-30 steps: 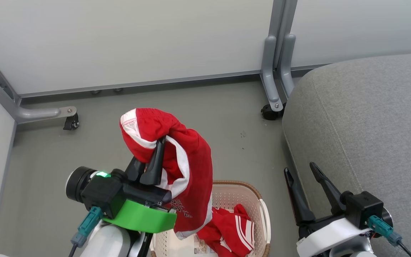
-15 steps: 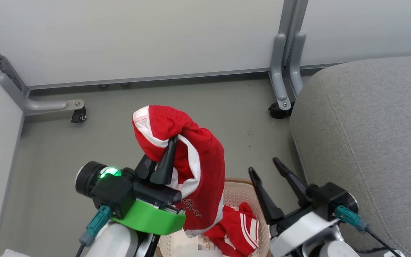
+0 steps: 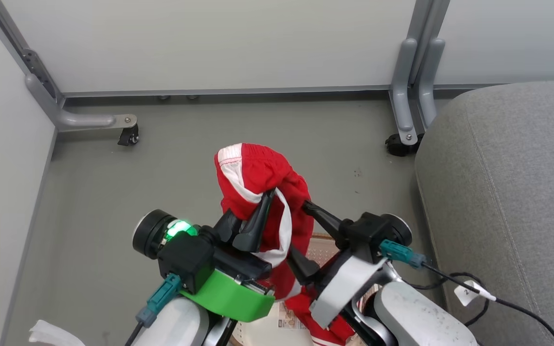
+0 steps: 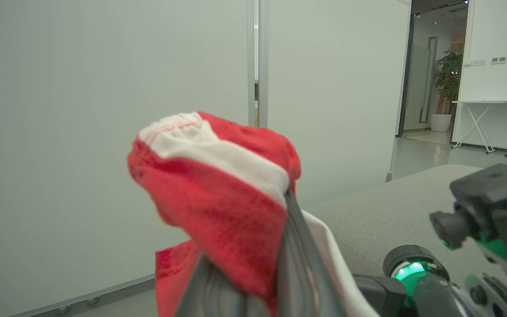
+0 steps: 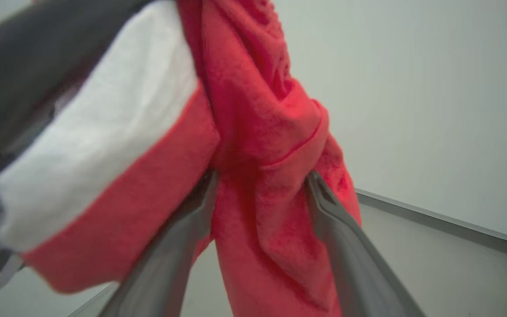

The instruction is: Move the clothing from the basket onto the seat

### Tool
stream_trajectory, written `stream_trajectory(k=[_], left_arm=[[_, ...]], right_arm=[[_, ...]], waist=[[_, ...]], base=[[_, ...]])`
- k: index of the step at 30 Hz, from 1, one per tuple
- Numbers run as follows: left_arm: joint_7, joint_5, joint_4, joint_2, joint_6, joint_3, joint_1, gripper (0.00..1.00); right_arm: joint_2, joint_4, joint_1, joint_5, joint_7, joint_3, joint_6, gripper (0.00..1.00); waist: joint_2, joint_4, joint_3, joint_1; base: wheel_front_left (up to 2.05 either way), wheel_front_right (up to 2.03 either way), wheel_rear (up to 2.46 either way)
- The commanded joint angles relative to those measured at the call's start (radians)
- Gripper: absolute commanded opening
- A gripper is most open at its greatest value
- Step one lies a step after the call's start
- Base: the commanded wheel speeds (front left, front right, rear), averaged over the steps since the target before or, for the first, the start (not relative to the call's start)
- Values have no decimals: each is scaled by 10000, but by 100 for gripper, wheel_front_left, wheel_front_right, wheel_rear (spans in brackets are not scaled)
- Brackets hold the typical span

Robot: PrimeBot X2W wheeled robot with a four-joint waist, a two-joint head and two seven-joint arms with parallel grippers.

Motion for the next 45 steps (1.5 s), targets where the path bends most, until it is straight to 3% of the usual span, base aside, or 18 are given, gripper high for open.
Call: stream_trajectory(k=[1,13,15,38,39,40,41,45], left_arm=[[-12,52,21,-43,-55,-36,-200,0],[95,-94,95,-122,-197,-390,-182,0],[85,-122,118,-133,-211,-424,-188,0],[16,-129,288,31,21,-406,-186,0],[11,-102,300,47,43,-404,-181,9],[3,-75,300,37,101,-371,-166,43],[-19,-6,281,24,197,-315,-146,100],[-54,71,156,141,343,-194,56,100]], right_arm=[[-32,224,-216,142,53,143,1,100],[353,1568,-1463,241,-530,766,1,100],[399,1675,-1566,352,-584,900,1,0],[344,1921,-1896,973,-755,1172,1,0],[334,1890,-1899,972,-756,1157,1,0],[323,1867,-1890,981,-756,1143,1,0],[310,1841,-1881,988,-757,1119,1,0],[230,1763,-1900,999,-758,958,1,0]], waist=[[0,76,24,0],[0,196,-7,0],[0,203,-17,0],[0,148,-78,0],[0,154,-77,0],[0,162,-81,0],[0,176,-78,0],[0,210,-60,0]], base=[[0,0,0],[0,0,0],[0,0,0],[0,0,0],[0,0,0],[0,0,0],[0,0,0],[0,0,0]])
